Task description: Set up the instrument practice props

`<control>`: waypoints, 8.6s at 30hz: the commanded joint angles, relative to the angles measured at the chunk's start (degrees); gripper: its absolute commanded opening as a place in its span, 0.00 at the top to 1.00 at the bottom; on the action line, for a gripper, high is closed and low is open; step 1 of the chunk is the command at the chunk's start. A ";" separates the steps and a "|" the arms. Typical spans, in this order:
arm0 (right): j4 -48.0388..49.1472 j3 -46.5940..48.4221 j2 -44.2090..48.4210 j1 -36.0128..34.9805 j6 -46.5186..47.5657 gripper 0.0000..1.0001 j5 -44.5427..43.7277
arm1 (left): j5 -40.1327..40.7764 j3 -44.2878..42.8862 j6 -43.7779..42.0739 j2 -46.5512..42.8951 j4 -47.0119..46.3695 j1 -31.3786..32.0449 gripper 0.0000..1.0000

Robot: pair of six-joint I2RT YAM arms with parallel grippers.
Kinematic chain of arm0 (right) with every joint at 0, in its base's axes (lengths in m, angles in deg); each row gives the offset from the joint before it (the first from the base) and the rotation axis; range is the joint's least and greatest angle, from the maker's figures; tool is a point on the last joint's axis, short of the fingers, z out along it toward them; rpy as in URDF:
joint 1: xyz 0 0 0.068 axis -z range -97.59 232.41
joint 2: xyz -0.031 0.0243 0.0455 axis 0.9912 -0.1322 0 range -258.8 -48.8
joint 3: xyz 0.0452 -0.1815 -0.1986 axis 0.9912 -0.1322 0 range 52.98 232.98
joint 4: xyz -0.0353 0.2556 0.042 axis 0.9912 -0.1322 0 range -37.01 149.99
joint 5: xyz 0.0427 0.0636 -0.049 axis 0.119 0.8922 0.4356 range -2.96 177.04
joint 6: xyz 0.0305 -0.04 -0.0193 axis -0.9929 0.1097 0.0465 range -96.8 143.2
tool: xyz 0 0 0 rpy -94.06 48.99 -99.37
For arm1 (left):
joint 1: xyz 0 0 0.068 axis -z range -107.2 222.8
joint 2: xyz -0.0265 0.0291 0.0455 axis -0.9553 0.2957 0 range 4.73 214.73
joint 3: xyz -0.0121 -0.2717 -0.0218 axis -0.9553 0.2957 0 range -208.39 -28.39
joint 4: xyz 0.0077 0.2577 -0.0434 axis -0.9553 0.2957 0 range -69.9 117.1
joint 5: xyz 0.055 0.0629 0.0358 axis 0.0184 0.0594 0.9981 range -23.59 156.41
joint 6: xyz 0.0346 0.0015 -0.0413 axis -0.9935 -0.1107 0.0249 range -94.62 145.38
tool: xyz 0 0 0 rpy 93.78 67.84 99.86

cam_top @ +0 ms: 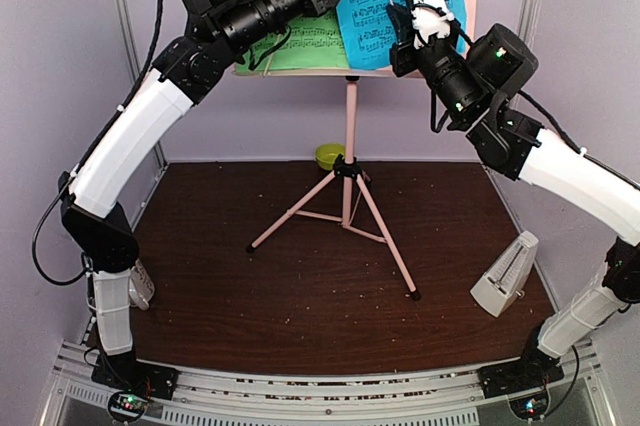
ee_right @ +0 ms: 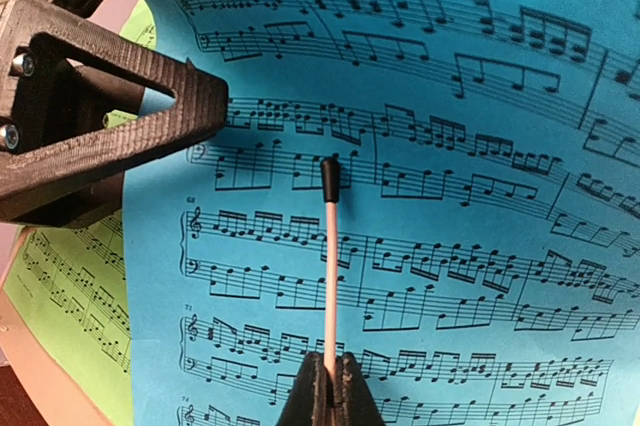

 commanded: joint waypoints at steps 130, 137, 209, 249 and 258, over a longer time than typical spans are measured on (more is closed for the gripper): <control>-23.60 9.13 6.67 23.87 -28.52 0.63 10.73 | 14.92 36.16 -10.11 -32.14 3.09 -3.46 0.51; -22.83 8.44 7.08 24.51 -28.66 0.78 11.07 | 15.07 36.03 -10.16 -32.26 3.19 -3.69 0.51; -26.58 33.29 -6.14 23.68 -33.37 0.11 14.26 | 14.04 36.22 -9.09 -33.14 3.90 -5.04 0.49; -23.03 28.28 -2.12 24.52 -29.45 0.60 6.59 | 14.84 38.22 -9.62 -34.84 3.15 -5.30 0.49; -21.98 24.49 0.76 24.55 -30.13 0.19 8.07 | 15.73 40.13 -9.58 -36.35 3.22 -5.95 0.48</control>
